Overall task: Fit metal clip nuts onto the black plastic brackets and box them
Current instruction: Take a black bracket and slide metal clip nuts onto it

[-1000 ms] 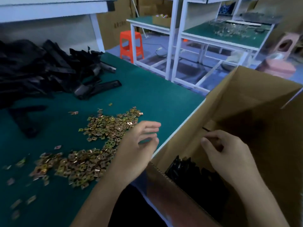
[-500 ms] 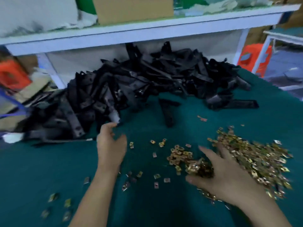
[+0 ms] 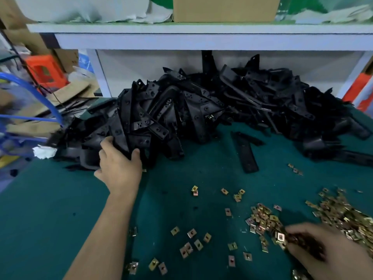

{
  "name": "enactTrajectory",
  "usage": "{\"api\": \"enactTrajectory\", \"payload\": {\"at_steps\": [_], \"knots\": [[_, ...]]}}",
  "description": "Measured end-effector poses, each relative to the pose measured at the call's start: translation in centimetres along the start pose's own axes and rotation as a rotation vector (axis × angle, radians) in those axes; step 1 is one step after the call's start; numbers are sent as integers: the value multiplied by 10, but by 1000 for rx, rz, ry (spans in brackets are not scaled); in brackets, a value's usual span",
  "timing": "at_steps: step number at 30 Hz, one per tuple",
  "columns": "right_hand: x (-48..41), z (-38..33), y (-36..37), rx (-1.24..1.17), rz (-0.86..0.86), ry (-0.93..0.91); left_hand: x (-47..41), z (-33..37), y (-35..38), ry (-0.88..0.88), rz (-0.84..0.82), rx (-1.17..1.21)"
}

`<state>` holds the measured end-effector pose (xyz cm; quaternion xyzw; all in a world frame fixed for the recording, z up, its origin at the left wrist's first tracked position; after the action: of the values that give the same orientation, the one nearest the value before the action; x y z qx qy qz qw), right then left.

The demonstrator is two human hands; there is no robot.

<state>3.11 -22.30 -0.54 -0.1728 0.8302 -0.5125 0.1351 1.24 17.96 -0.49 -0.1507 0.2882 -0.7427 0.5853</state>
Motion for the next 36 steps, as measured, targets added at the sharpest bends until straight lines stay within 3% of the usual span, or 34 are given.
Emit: {"api": "enactTrajectory", "payload": {"at_steps": [7,11,14,16,20,22,26,30,34,36], "knots": [[-2,5,-3,-69,100,88,-13,0,-18,40,-39,269],[0,2,-9,-135,179,103,2,5,-35,84,20,413],[4,2,-10,-138,161,104,25,9,-48,130,64,564],[5,3,-11,-134,128,105,42,11,-52,150,8,739],[7,8,-11,-171,94,138,72,16,-48,3,-386,1040],[5,11,-10,-190,102,156,87,21,-37,-103,-624,1100],[5,12,-11,-256,94,148,109,33,-13,-324,-929,1155],[5,17,-11,-285,132,151,130,52,10,-612,-1145,1164],[3,18,-12,-331,196,140,146,64,27,-810,-1384,1361],[1,20,-13,-372,222,135,151,59,36,-865,-1476,1347]]}}
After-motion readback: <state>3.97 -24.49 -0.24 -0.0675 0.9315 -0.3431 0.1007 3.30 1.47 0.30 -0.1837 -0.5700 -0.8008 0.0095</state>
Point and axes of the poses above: each hand's wrist, its own x-axis away from the middle knuckle, its own y-axis out of the palm, z = x × y, the point moved 3 cm from there along -x, towards the middle knuckle, and after that the axes turned 11 degrees about -y, right-handed, at the moved point
